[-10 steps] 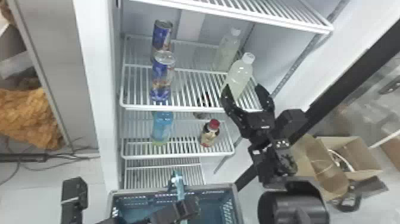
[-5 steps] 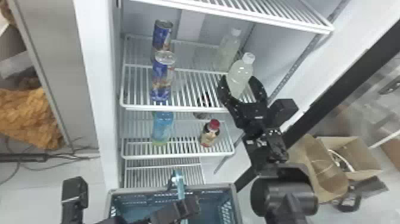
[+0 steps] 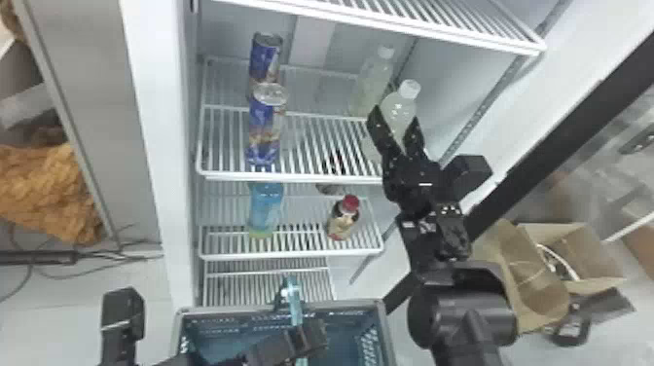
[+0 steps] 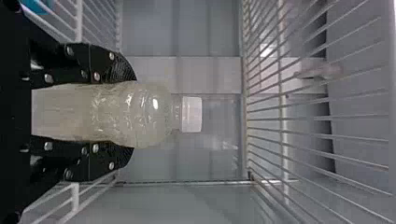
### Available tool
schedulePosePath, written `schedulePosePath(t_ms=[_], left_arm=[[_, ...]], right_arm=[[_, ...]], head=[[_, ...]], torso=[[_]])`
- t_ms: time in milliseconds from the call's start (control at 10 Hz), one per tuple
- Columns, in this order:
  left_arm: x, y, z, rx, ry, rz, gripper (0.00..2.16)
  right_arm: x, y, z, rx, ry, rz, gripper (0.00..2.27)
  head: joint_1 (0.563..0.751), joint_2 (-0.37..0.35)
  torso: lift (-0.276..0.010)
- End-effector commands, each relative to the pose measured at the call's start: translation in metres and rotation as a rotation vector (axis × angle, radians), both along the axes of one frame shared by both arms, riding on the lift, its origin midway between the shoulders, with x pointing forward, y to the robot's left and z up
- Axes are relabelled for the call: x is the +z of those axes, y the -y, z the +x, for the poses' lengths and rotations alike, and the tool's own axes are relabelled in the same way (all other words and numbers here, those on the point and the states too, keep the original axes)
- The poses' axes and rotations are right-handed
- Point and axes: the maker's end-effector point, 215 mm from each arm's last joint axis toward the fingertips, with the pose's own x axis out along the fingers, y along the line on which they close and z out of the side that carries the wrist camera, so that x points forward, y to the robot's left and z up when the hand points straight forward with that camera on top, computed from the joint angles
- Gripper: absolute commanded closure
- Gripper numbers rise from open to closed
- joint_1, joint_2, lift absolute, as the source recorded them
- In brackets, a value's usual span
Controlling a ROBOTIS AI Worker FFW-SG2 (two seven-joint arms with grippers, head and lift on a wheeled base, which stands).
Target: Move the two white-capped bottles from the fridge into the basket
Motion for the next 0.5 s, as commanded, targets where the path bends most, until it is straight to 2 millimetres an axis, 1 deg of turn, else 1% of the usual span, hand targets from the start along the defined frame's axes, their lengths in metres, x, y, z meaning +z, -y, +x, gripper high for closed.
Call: schedulePosePath(t_ms=[0,200,400], left_arm=[[0.000,0.000,0.001,0.000,0.002,0.000,1.19],[0.000,0.000,0.001,0.000,0.002,0.000,1.19],[0.000,-0.001,0.000,-0.001,0.002,0.002,1.19]], right_arm=[[0.010,-0.007,-0.005,0.008,0.018,0.011,1.02],[0.027,-0.012,-0.015,0.015,0.049,0.017,1.03],[0.047,-0.016,-0.034,0.033,0.080,0.057,1.03]], head=[[0.695,-0.350],[0.695,-0.350],[0.695,-0.350]], torso=[[0.000],[0.000],[0.000]])
